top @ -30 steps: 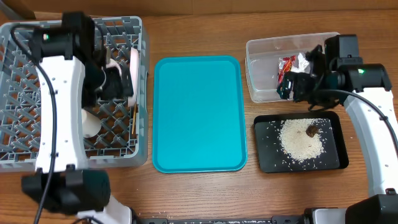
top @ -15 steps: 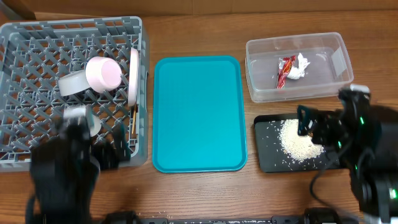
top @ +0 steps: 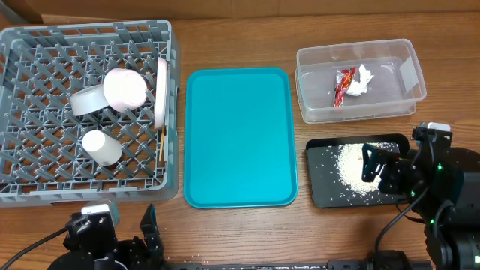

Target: Sort waste into correct bins and load items into the dishwasher

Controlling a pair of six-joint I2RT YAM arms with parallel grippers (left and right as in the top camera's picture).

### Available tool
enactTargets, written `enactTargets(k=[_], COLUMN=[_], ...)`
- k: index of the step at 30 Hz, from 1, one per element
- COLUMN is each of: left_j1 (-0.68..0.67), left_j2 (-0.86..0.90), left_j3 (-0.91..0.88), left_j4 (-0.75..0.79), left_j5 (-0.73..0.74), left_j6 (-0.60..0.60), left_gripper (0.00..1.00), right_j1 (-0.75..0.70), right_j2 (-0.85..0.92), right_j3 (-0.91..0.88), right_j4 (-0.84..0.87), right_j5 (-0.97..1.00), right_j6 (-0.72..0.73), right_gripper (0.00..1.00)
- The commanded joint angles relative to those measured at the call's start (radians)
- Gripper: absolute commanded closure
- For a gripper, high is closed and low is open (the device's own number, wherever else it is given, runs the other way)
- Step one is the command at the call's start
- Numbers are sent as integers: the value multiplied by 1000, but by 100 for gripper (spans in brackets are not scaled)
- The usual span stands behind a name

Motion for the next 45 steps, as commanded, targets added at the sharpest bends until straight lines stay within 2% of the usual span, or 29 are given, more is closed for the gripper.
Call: enactTargets(k=[1,7,10,14,21,28,33,37,45], left_j1=[-2,-2,-2,-2,-2,-2,-2,-2,-2], left_j2=[-5,-5,-5,-5,-5,-5,-5,-5,-5], left_j3=[-6,-6,-6,-6,-6,-6,-6,-6,-6], left_j4=[1,1,1,1,1,1,1,1,1], left_j5=[12,12,12,12,12,12,12,12,12], left_j6=[16,16,16,16,16,16,16,16,16], left_gripper=[1,0,0,0,0,0,0,0,0], right_j1=[-2,-2,-1,-1,9,13,13,12,11], right_j2=[-2,-21,-98,-246,-576,-710,-709,-709,-705], right_j3=[-8,-13,-58,-201,-614,-923,-1008,-1005,-1005], right_j4=[4,5,93,315,814,1194,1182,964,975], right_j5=[10,44,44,43,40,41,52,53,62], right_j6=[3,-23,-24,-30,-31,-31,-31,-30,-30], right_gripper=[0,0,0,0,0,0,0,0,0])
